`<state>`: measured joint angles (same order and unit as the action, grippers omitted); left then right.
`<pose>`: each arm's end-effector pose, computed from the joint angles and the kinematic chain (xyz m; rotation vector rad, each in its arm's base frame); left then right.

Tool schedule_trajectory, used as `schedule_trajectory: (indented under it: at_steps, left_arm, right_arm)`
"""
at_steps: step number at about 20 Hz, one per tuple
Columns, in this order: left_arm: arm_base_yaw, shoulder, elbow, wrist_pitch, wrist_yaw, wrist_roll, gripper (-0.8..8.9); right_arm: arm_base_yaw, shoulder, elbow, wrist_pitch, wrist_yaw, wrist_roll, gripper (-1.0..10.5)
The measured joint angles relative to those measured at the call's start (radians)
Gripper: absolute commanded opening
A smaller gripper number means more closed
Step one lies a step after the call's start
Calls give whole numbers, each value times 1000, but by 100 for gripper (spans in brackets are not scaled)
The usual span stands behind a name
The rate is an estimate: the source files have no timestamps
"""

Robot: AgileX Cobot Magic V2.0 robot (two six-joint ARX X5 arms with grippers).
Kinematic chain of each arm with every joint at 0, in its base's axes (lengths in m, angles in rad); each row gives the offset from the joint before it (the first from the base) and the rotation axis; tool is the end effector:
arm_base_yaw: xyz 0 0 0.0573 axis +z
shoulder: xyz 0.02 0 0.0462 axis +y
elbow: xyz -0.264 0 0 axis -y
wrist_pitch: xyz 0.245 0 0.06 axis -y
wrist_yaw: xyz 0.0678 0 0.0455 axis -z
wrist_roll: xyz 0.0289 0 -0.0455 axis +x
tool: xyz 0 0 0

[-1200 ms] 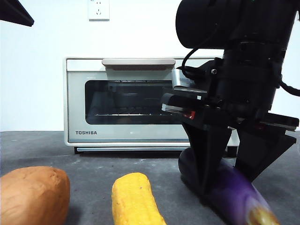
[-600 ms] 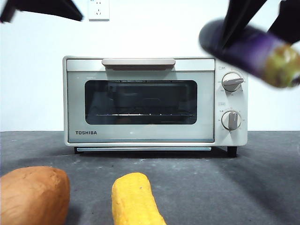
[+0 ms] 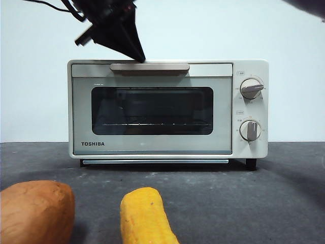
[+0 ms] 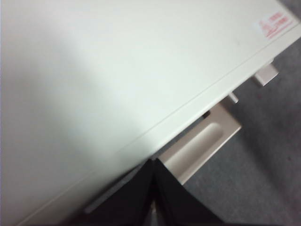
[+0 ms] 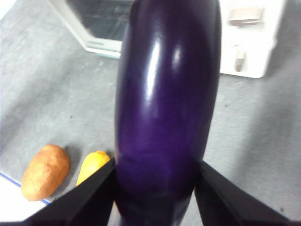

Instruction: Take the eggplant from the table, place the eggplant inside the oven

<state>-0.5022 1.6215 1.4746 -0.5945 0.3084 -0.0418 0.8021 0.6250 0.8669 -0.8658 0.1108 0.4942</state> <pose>0.3068 -0.1785 0.3263 0.0360 0.7735 -0.7562 0.0772 0.0752 0.3185 0.1817 0.7157 0.5074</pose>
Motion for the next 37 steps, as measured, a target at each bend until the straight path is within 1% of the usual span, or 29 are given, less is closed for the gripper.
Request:
schedule_trajectory:
  at_steps: [2,6,8,11,15,19,21,23,25,27,29,30,32,33,37]
  left_arm:
    - [-5,14,8,8,2,11,7]
    - [-7,17,20,-29,4,21,7]
    - [-13,16,29,-75,7,26,7]
    - [-23,12,37,-159,25,34,7]
    - [-44,8,37,-317,45,52,7]
    - [-68,18,32,-462,29,89,7]
    - [-85,31,23,-513,19,108,7]
    - [-109,34,22,-509,15,123,7]
    - [-118,34,22,-496,15,130,7]
    - [-116,27,22,-495,11,130,7]
    - [-116,-10,22,-486,11,130,7]
    - [-114,-44,22,-468,11,129,7]
    - [-97,-122,22,-440,10,127,7]
    - [-87,-159,22,-425,-4,121,7]
    - [-39,-321,-16,-385,-134,93,7]
  right_arm:
    - [0,-23,0,-14,22,0,171]
    - [0,-30,0,-22,25,0,171]
    - [0,-29,0,-22,43,0,171]
    - [0,-29,0,-12,43,0,171]
    - [0,-29,0,3,43,0,171]
    - [-1,-29,0,47,43,-45,171]
    - [-1,-28,0,87,43,-55,171]
    - [-1,-23,0,128,42,-75,171]
    - [-1,-9,0,155,8,-95,171]
    - [-1,15,0,177,-55,-126,171]
    - [-1,54,0,199,-114,-175,171]
    - [-1,79,0,215,-147,-207,171]
    - [-1,132,0,235,-188,-264,171]
    - [-1,163,4,237,-190,-290,171]
    - [-1,329,67,235,-189,-408,171]
